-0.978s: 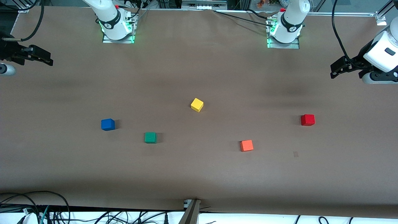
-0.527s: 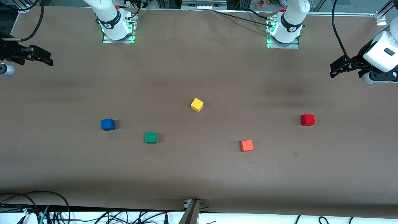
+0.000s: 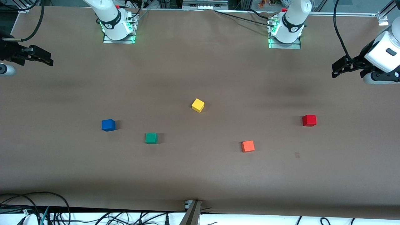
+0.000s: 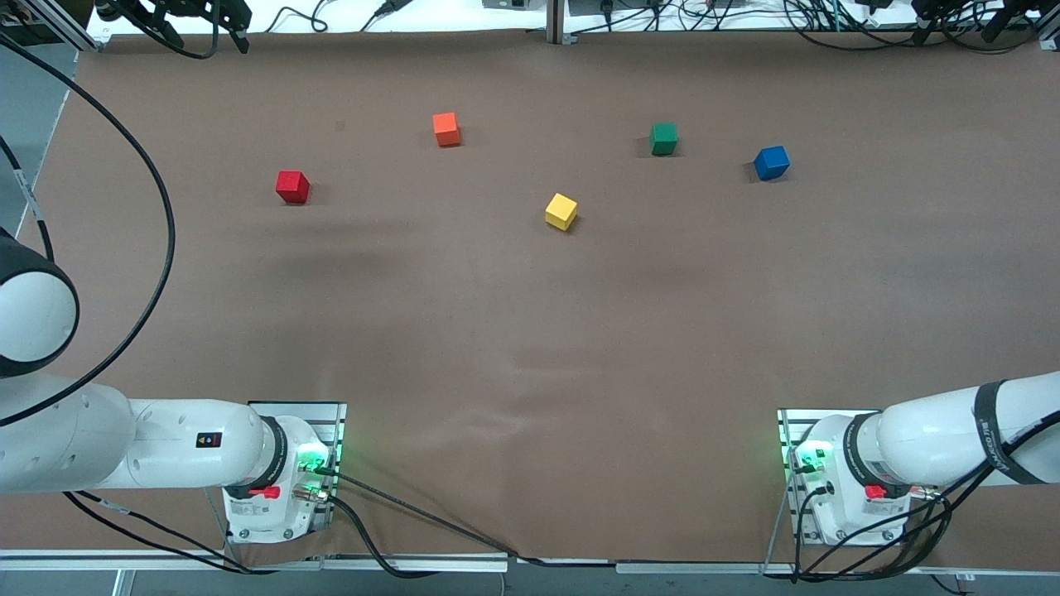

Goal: Pass red block to right arm, stack on blue

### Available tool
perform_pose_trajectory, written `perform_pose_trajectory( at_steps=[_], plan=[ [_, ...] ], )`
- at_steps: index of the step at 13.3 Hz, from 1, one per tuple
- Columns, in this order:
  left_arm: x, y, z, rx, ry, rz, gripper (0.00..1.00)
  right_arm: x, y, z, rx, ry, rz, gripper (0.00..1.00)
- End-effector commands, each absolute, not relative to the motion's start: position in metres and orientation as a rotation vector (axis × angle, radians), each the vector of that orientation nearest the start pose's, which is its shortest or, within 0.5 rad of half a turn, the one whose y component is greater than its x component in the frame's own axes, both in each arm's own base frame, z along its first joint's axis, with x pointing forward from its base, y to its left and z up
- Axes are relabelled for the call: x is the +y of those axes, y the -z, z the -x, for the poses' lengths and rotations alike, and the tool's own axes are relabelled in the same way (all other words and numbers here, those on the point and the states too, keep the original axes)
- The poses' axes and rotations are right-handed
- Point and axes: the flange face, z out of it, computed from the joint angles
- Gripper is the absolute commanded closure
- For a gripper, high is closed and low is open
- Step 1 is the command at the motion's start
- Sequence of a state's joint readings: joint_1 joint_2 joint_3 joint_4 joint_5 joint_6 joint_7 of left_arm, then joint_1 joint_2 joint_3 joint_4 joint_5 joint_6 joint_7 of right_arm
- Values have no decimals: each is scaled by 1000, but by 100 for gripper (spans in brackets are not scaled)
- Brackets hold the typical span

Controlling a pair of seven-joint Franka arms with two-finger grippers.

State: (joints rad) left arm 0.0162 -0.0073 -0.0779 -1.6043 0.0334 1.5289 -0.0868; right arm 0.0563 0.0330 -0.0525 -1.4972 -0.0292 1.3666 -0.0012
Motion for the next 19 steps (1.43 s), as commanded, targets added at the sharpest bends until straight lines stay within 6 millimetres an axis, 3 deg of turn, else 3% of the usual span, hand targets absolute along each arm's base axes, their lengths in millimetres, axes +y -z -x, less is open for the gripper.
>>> perform_pose_trajectory(
  at_steps=[1, 4, 6, 7, 9, 12, 17, 19],
  plan=[
    [-28, -610, -549, -51, -120, 3087, 0, -3, -629, -545, -3, -245, 3155, 0],
    [-27, -595, -552, -56, -195, 3081, 0, -2, -629, -544, -5, -243, 3155, 0],
    [-20, -561, -559, -66, -359, 3063, 0, -2, -629, -545, -5, -245, 3155, 0],
    [-13, -535, -565, -81, -446, 3047, 0, -3, -629, -545, -3, -245, 3155, 0],
    [25, -496, -580, -165, -513, 3048, 0, -3, -629, -545, -5, -245, 3155, 0],
    [35, -441, -594, -169, -447, 3065, 0, -3, -629, -545, -5, -243, 3155, 0],
    [36, -347, -582, -96, -316, 3027, 0, -2, -629, -545, -8, -245, 3155, 0],
    [33, -318, -576, -64, -241, 3032, 0, -2, -629, -545, -8, -243, 3155, 0]
  ],
)
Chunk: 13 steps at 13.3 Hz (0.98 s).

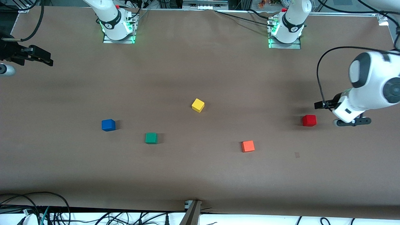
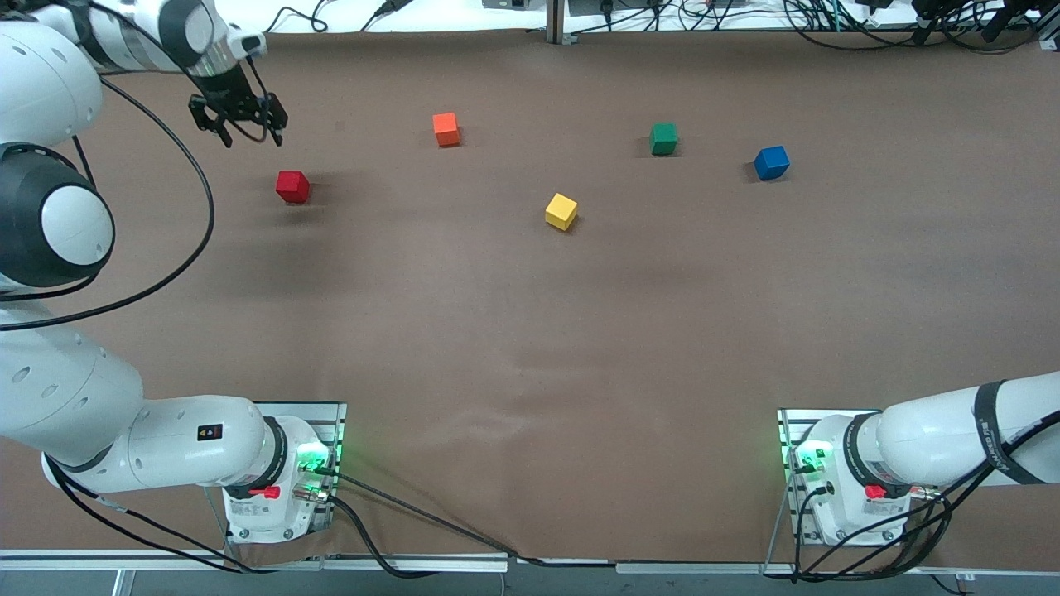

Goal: Pass red block to right arm, stack on blue
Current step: 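Reach the left gripper down to the red cube and grasp it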

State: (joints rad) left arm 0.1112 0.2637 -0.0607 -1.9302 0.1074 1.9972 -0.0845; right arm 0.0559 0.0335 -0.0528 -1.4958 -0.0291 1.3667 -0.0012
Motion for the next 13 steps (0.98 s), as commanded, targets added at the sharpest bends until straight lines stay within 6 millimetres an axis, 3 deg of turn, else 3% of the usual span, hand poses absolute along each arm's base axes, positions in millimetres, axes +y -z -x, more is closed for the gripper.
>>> perform_pose_trajectory(
  at_steps=[1, 4, 7, 9, 13],
  plan=[
    [31, -301, -574, -51, -209, 3041, 0, -3, -629, -545, -5, -243, 3155, 0],
    [24, -264, -565, -26, -83, 3066, 0, -3, -629, -545, -8, -243, 3155, 0],
    [22, -232, -570, 50, -20, 3071, 0, -4, -625, -547, -3, -255, 3154, 0],
    [23, -220, -572, 146, 7, 3054, 0, -4, -625, -547, -3, -252, 3154, 0],
    [33, -207, -573, 153, 14, 3055, 0, -3, -625, -546, -8, -255, 3154, 0]
  ],
)
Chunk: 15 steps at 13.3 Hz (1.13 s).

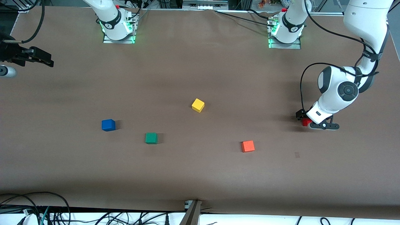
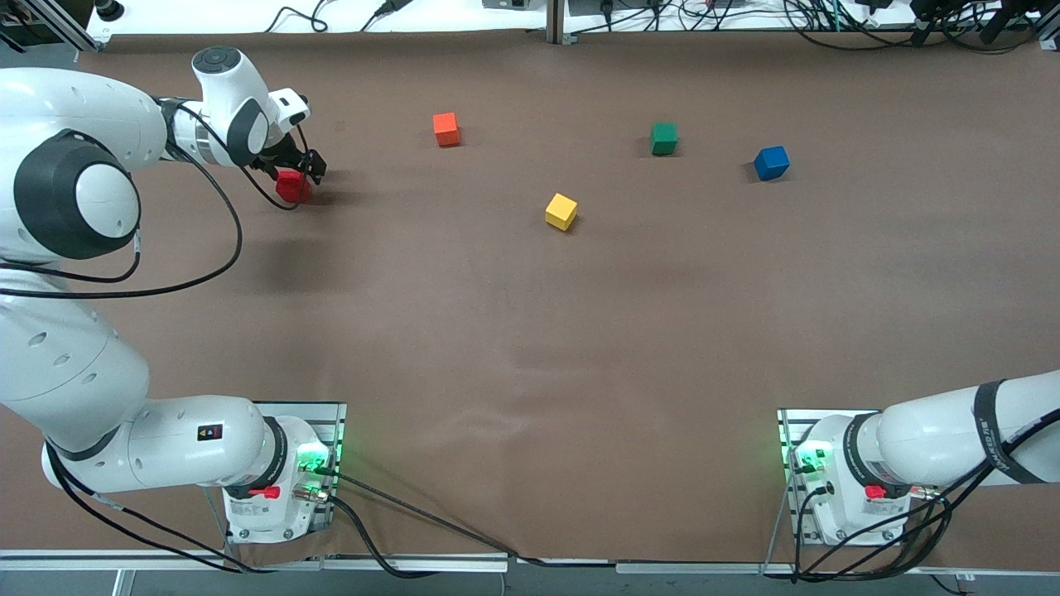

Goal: Pass red block to right arm, stack on blue
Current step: 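Reach the left gripper down to the red cube and grasp it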

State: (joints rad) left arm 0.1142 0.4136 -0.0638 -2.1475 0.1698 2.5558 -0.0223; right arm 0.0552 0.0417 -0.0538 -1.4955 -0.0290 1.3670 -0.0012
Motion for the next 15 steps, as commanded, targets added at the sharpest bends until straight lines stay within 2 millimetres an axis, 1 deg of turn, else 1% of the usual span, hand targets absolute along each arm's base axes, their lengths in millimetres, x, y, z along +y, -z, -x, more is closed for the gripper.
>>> perform_pose_trajectory(
  at_steps=[1, 2, 3, 5, 7, 8, 9, 10, 12, 13, 15],
  plan=[
    [35, -207, -573, 149, 13, 3055, 0, -4, -625, -546, -5, -255, 3154, 0],
    [38, -205, -573, 140, 11, 3056, 0, -4, -625, -546, -5, -255, 3154, 0],
    [49, -204, -572, 108, 10, 3057, 0, -4, -625, -546, -5, -255, 3154, 0],
    [49, -196, -571, 107, 38, 3063, 0, -4, -624, -547, -5, -257, 3154, 0],
    [50, -182, -569, 106, 34, 3069, 0, -4, -625, -547, -3, -255, 3154, 0],
    [49, -180, -570, 109, 44, 3071, 0, -4, -625, -547, -3, -255, 3154, 0],
    [49, -180, -570, 107, 46, 3071, 8, -4, -625, -547, -3, -255, 3154, 0],
    [49, -180, -569, 107, 42, 3071, 30, -4, -625, -547, -3, -255, 3154, 0],
    [50, -179, -569, 107, 39, 3071, 67, -4, -625, -547, -3, -255, 3154, 0],
    [49, -181, -569, 109, 44, 3071, 78, -4, -625, -547, -5, -255, 3154, 0],
    [48, -187, -570, 112, 51, 3070, 81, -4, -625, -547, -3, -255, 3154, 0]
  ],
)
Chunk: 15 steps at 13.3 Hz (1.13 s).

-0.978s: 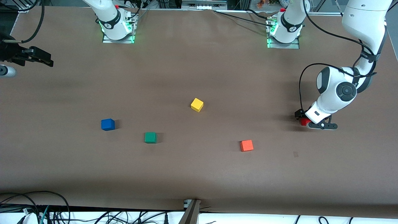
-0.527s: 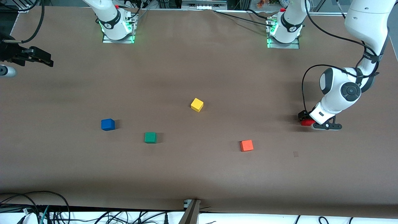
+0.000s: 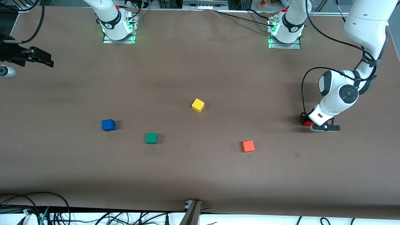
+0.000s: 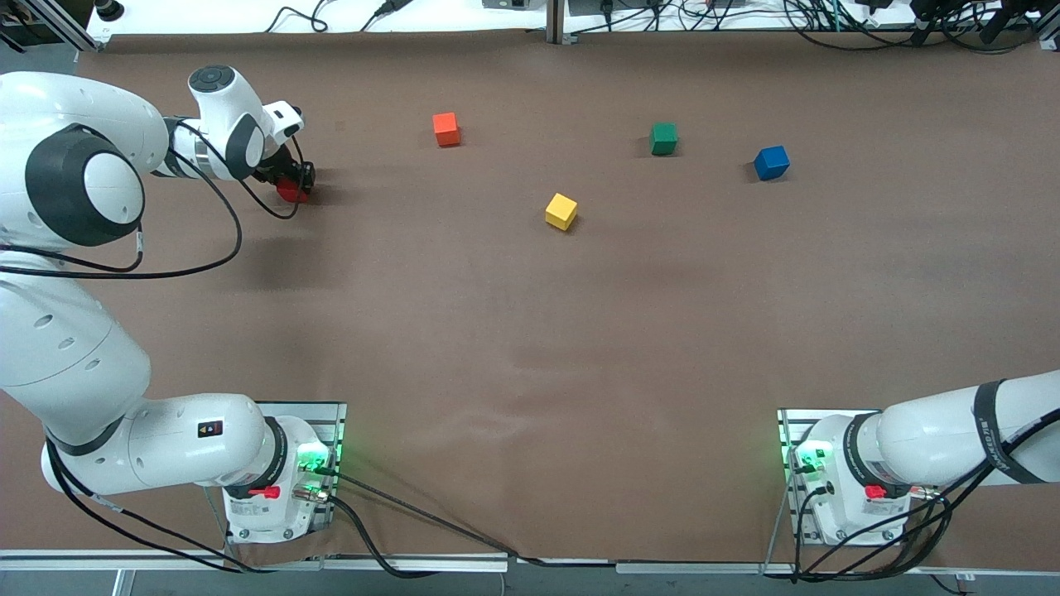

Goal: Pass red block to right arm, stack on blue
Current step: 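Reach the left gripper down to the red cube and grasp it, then carry the red cube toward the middle while the right gripper reaches over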

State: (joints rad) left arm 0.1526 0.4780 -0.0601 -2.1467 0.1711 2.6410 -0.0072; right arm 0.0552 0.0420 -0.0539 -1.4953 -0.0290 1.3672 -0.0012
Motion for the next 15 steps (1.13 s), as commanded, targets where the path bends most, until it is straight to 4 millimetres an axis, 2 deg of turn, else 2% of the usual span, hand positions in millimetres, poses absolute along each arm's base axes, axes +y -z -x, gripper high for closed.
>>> perform_pose_trajectory(
  at_steps=[1, 3, 4, 5, 7, 10, 11, 13, 15],
  plan=[
    [48, -194, -572, 108, 67, 3067, 81, -4, -624, -547, -3, -257, 3154, 0],
    [47, -220, -575, 102, 48, 3058, 80, -2, -620, -549, -3, -269, 3152, 0],
    [42, -232, -575, 114, 12, 3055, 76, 1, -617, -551, -11, -274, 3151, 0],
    [32, -246, -580, 133, 14, 3056, 76, 2, -605, -558, -9, -302, 3150, 0],
    [14, -270, -588, 168, 19, 3061, 78, 9, -594, -563, -13, -325, 3084, 0],
    [-36, -311, -604, 285, -25, 3065, 79, 12, -590, -564, -11, -340, 3028, 0],
    [-53, -320, -608, 321, -6, 3071, 79, 14, -582, -568, -17, -354, 3024, 0],
    [-89, -327, -607, 333, 15, 3158, 83, 26, -561, -577, -45, -408, 3013, 0],
    [-117, -337, -610, 285, 51, 3274, 84, 46, -542, -585, -57, -444, 2882, 0]
  ],
)
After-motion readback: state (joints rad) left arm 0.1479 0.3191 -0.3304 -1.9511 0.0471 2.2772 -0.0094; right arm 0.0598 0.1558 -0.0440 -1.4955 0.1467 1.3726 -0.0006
